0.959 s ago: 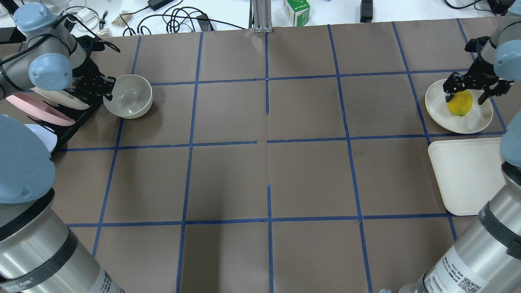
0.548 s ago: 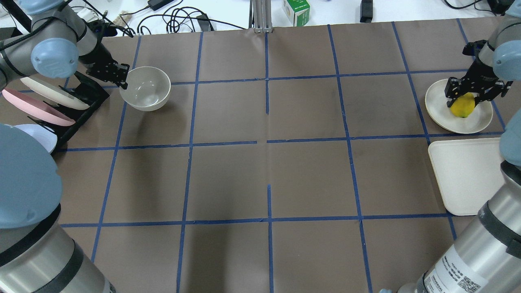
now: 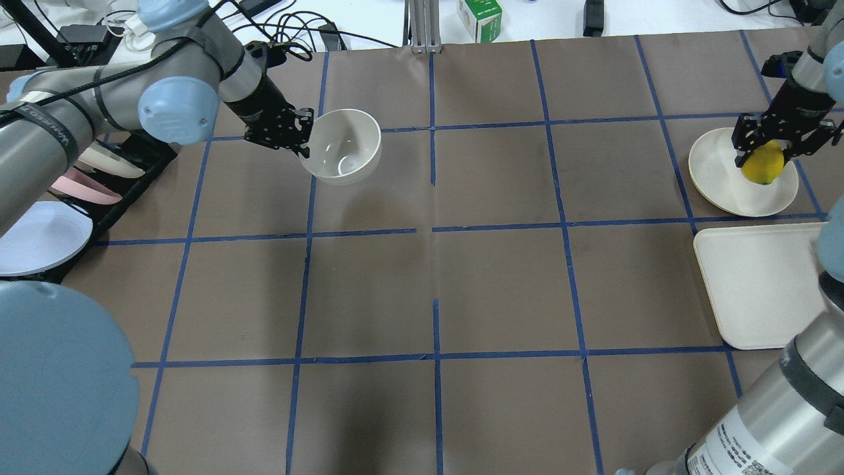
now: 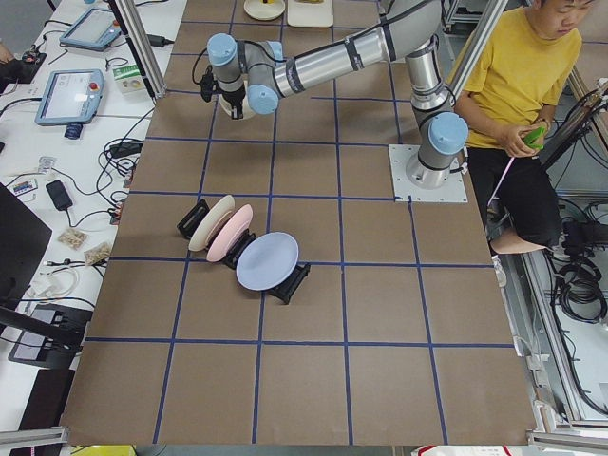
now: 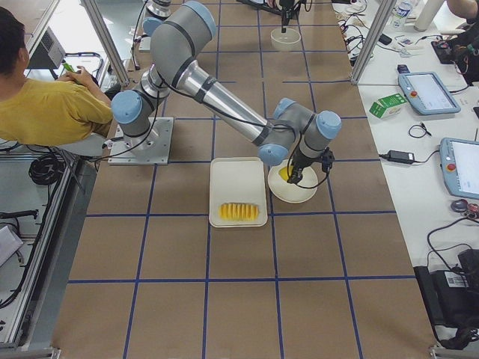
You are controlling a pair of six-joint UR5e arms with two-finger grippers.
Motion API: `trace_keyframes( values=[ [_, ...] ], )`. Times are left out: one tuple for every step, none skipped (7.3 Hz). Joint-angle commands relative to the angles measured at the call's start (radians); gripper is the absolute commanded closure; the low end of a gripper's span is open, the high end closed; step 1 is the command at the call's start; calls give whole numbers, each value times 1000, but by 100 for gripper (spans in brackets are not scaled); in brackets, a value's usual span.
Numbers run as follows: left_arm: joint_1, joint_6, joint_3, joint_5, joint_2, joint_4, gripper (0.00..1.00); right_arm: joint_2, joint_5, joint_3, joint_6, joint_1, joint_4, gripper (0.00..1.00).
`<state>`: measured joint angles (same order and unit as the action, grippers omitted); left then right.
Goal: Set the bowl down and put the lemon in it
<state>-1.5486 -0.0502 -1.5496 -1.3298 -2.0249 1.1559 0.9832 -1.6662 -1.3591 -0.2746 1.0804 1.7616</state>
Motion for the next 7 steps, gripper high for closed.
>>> trace_keyframes(
  values=[
    [-144,-251,-100,3,23,-152,100,77,13,46,0,27,-161,100],
    [-181,-288,-146,-37,25,-201,100,107,11,45,0,48,-177,100],
    [-208,-340,-170,-61,19,-247,100,145,19,44,-3,64,-227,100],
    [-231,-356,-179,-65,25,-258,100,179,69,44,-2,84,-253,100],
    [-237,-353,-184,-103,23,-259,100,210,77,44,0,113,-273,100],
    [-243,-361,-199,-111,20,-260,100,242,78,44,0,148,-292,100],
    [-246,-359,-222,-112,25,-260,100,261,79,43,17,185,-301,100]
  ],
)
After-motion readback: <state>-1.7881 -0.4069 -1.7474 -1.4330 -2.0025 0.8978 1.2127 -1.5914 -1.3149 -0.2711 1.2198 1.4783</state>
